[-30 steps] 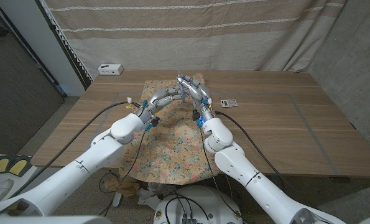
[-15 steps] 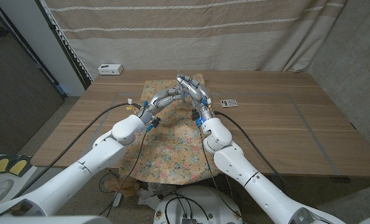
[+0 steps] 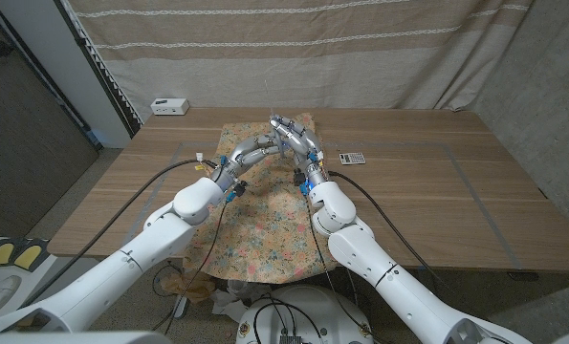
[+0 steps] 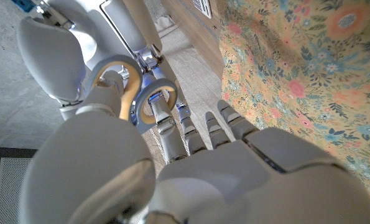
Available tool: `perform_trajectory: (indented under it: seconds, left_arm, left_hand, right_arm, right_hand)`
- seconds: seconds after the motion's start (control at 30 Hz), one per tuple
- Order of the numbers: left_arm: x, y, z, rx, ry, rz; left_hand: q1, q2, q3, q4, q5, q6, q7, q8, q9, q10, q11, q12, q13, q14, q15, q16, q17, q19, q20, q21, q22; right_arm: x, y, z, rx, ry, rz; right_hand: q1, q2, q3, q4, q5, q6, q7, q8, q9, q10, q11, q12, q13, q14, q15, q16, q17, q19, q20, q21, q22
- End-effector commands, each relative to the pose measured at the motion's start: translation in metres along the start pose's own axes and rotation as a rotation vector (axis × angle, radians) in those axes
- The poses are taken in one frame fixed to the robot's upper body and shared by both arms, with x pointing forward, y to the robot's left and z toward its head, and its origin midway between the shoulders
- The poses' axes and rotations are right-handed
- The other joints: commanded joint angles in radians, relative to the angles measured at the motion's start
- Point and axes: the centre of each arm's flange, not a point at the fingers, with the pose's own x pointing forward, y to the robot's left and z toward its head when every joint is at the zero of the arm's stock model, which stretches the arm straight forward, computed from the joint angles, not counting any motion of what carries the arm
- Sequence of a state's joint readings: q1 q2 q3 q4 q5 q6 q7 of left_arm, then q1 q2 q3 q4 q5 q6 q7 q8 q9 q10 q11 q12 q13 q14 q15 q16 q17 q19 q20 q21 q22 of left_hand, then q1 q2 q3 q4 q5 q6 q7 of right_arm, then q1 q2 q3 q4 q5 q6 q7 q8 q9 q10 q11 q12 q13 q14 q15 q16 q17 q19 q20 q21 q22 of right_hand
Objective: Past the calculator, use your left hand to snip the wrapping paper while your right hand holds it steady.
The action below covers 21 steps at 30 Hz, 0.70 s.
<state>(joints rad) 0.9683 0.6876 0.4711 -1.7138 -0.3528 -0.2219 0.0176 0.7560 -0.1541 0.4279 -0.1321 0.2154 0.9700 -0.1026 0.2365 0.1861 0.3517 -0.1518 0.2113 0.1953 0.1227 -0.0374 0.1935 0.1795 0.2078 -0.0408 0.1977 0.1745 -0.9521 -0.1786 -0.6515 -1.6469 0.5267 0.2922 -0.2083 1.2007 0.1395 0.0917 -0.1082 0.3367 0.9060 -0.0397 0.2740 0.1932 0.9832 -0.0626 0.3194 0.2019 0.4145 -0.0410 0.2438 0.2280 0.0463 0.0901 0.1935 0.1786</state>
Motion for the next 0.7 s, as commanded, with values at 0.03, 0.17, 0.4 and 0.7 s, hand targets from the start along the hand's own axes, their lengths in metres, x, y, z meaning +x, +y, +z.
perform_trajectory:
  seconds: [0.03,0.17,0.4,0.7]
  left_arm:
    - [-0.0047,-0.0038,-0.0007,-0.02,-0.018,0.08]
    - [-0.0074,-0.0058,-0.0017,-0.034,-0.028,0.103]
    - [-0.0103,-0.0086,-0.0036,-0.052,-0.025,0.127]
    - [-0.0105,-0.0101,-0.0035,-0.053,-0.025,0.125]
  left_hand:
    - [-0.021,0.002,-0.023,0.005,0.033,0.091,0.01,0.024,0.002,0.045,-0.004,0.019,0.002,0.036,-0.116,0.008,0.003,0.026,-0.042,0.009,0.004]
    - [-0.016,0.003,-0.031,0.003,0.051,0.143,0.014,0.035,0.001,0.072,-0.014,0.025,0.002,0.054,-0.129,0.01,0.003,0.038,-0.047,0.011,0.005]
    - [-0.012,0.001,-0.037,0.001,0.06,0.149,0.031,0.031,0.0,0.081,-0.015,0.026,0.002,0.072,-0.14,0.013,0.003,0.043,-0.053,0.011,0.005]
    - [-0.007,-0.005,-0.046,-0.003,0.066,0.141,0.039,0.018,0.0,0.087,-0.017,0.024,0.002,0.082,-0.144,0.011,0.002,0.049,-0.057,0.01,0.005]
  right_arm:
    - [-0.0015,0.0025,-0.0011,-0.006,0.006,0.013]
    - [-0.0028,0.0025,-0.0018,-0.013,0.0,0.013]
    - [-0.0046,0.0035,-0.0025,-0.013,-0.003,0.011]
    - [-0.0074,0.0063,-0.0025,-0.012,-0.002,0.022]
  right_hand:
    - [0.03,0.027,0.005,0.001,0.007,0.146,-0.13,0.004,0.005,0.165,-0.134,0.004,0.005,0.01,-0.187,0.003,0.001,0.007,0.009,0.01,0.005]
    - [0.031,0.026,0.005,0.001,0.007,0.146,-0.13,0.004,0.005,0.166,-0.134,0.004,0.004,0.011,-0.188,0.003,0.001,0.007,0.007,0.01,0.005]
    - [0.032,0.026,0.005,0.0,0.008,0.145,-0.13,0.003,0.004,0.167,-0.134,0.003,0.004,0.013,-0.188,0.004,0.001,0.007,0.008,0.01,0.005]
    - [0.034,0.026,0.005,-0.001,0.009,0.144,-0.129,0.002,0.004,0.166,-0.134,0.001,0.003,0.015,-0.188,0.004,0.001,0.005,0.008,0.009,0.005]
